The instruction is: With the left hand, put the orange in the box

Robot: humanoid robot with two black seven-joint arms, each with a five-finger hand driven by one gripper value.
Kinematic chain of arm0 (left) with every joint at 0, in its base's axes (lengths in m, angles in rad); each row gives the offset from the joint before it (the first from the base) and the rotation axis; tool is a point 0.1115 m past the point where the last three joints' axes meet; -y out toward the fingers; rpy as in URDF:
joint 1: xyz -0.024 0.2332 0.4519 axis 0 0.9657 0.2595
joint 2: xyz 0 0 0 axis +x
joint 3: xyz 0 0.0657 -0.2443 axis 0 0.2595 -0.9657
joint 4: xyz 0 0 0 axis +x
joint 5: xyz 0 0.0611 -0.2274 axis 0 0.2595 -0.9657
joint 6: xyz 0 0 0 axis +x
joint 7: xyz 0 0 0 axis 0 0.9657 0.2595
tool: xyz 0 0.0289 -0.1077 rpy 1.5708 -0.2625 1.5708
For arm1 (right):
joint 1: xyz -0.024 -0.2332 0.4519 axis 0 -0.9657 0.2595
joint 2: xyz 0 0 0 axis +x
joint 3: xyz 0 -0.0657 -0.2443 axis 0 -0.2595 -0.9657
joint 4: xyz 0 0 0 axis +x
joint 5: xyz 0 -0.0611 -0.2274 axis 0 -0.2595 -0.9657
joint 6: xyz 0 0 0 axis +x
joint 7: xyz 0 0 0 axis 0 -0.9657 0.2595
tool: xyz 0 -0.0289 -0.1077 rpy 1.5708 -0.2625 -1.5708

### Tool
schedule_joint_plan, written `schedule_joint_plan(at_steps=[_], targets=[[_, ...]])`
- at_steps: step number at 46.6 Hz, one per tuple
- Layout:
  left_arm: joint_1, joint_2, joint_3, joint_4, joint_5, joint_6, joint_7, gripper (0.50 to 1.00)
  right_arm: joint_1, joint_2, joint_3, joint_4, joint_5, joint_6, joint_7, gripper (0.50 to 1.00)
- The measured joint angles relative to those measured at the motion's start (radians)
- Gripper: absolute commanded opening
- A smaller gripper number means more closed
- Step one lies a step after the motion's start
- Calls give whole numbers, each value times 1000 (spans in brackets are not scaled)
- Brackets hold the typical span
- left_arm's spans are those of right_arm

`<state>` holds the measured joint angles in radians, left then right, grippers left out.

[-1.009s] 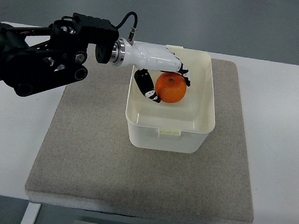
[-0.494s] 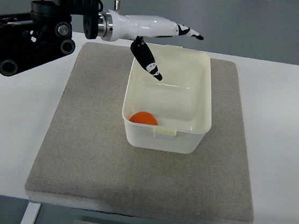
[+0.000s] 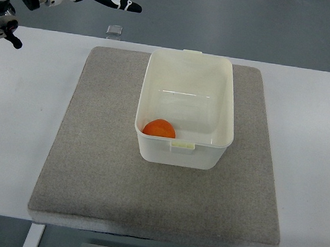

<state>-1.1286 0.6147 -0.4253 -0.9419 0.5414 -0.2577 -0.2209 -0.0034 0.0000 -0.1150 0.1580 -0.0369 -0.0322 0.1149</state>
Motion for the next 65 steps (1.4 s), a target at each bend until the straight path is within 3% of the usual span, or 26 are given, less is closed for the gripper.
schedule_joint_plan(at_steps=[13, 22, 28, 39, 49, 65], targets=[[96, -9, -5, 87, -258, -18, 1, 994, 1, 0, 0, 0, 0, 0, 0, 932], [135, -18, -1, 193, -517, -158, 15, 994, 0, 0, 0, 0, 0, 0, 0, 932], [138, -21, -3, 260, -633, -263, 100, 994, 0, 0, 0, 0, 0, 0, 0, 932], [137, -42, -6, 337, -893, -347, 281, 994, 0, 0, 0, 0, 0, 0, 0, 932], [172, -48, -23, 341, -958, -353, 324, 994, 0, 0, 0, 0, 0, 0, 0, 932], [186, -49, -39, 342, -960, -353, 327, 994, 0, 0, 2, 2, 3, 2, 0, 932]])
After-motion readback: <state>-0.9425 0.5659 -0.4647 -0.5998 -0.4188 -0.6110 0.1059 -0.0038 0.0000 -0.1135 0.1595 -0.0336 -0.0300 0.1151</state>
